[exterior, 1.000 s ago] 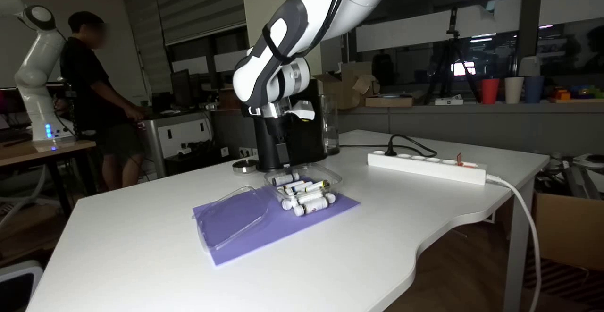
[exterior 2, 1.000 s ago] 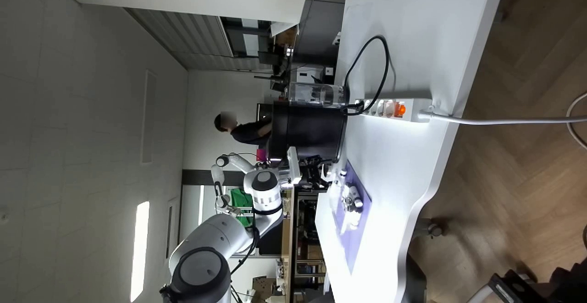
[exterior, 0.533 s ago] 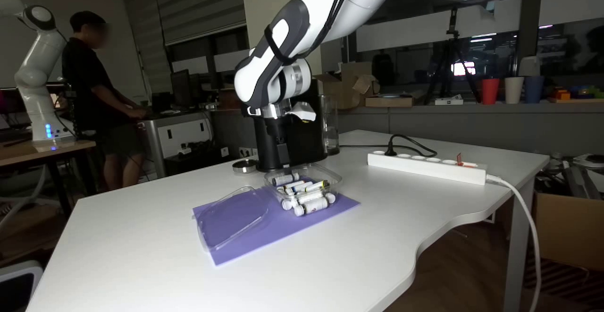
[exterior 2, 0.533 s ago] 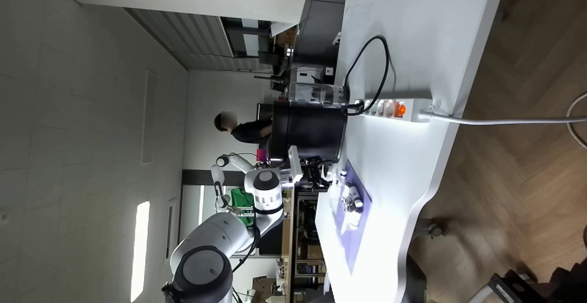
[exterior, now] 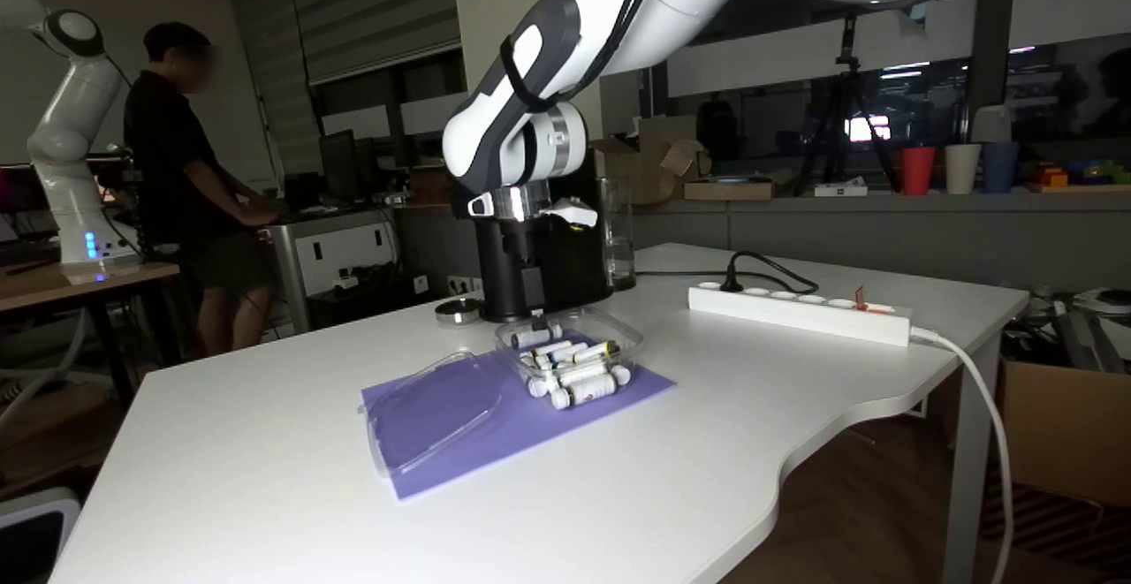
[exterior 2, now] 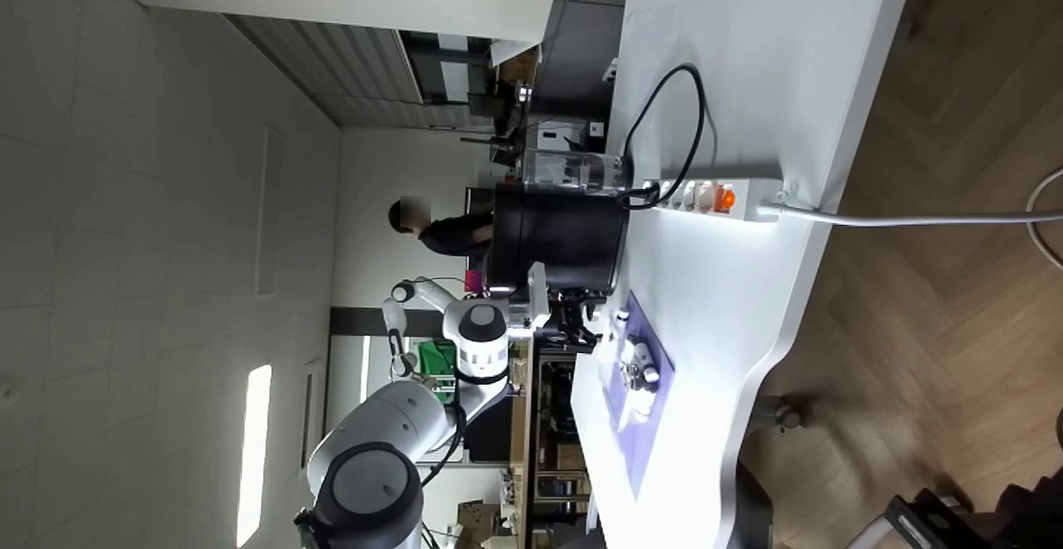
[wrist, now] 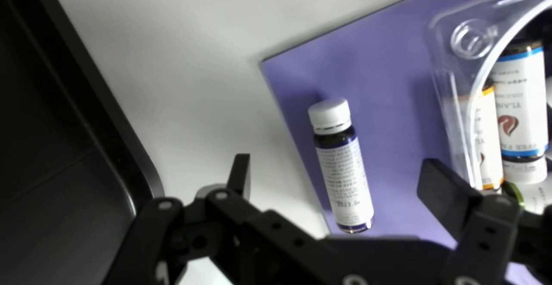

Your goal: Pick up one of the white objects from the bowl and place it on the table

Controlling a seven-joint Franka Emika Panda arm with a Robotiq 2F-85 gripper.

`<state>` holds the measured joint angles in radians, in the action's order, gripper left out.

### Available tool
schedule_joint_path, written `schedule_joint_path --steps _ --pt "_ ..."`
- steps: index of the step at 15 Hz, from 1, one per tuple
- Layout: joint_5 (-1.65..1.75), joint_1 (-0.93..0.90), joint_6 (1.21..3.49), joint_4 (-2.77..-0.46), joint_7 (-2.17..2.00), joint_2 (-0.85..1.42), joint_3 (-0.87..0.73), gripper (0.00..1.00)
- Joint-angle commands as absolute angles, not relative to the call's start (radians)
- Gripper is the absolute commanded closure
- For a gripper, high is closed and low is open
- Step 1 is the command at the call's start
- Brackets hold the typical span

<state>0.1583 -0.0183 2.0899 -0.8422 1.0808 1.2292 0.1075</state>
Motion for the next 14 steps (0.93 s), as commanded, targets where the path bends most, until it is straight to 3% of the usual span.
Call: schedule_joint_path --steps 1,14 --pt "0.148 -0.012 2.104 -0.827 1.096 1.256 0.12 0.0" --pt "0.148 -0.016 2.155 -0.81 1.097 1.297 0.118 0.0"
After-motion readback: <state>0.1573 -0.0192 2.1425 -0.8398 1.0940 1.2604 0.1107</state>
